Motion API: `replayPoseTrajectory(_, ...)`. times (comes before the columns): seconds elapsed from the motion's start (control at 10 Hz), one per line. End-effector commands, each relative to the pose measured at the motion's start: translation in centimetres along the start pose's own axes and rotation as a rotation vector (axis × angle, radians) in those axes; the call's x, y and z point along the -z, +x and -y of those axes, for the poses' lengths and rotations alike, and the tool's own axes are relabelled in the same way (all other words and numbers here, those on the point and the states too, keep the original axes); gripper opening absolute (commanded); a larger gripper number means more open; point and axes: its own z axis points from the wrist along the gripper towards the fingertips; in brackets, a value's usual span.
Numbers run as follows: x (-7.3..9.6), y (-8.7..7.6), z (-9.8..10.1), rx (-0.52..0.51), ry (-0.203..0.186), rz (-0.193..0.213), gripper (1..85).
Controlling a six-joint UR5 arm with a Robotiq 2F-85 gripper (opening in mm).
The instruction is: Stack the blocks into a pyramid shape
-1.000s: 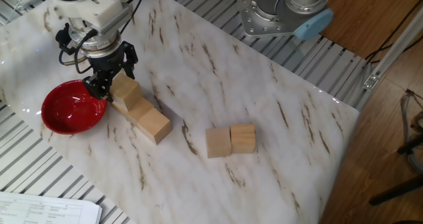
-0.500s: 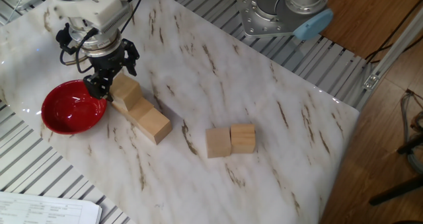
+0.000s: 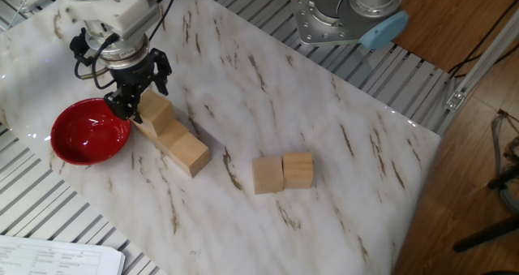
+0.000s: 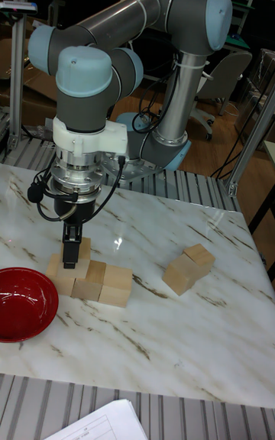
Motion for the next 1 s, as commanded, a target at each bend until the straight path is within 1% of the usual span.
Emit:
replayPoseTrajectory(0.0, 0.12, -0.21, 0.06, -0.028, 0.003, 0.010, 71.3)
replayPoseTrajectory(0.1, 0.11, -0.22, 0.06, -0.028, 0.003, 0.010, 70.3)
replayPoseTrajectory(0.9, 0.19, -0.56, 0.29, -0.039, 0.003, 0.008, 70.3)
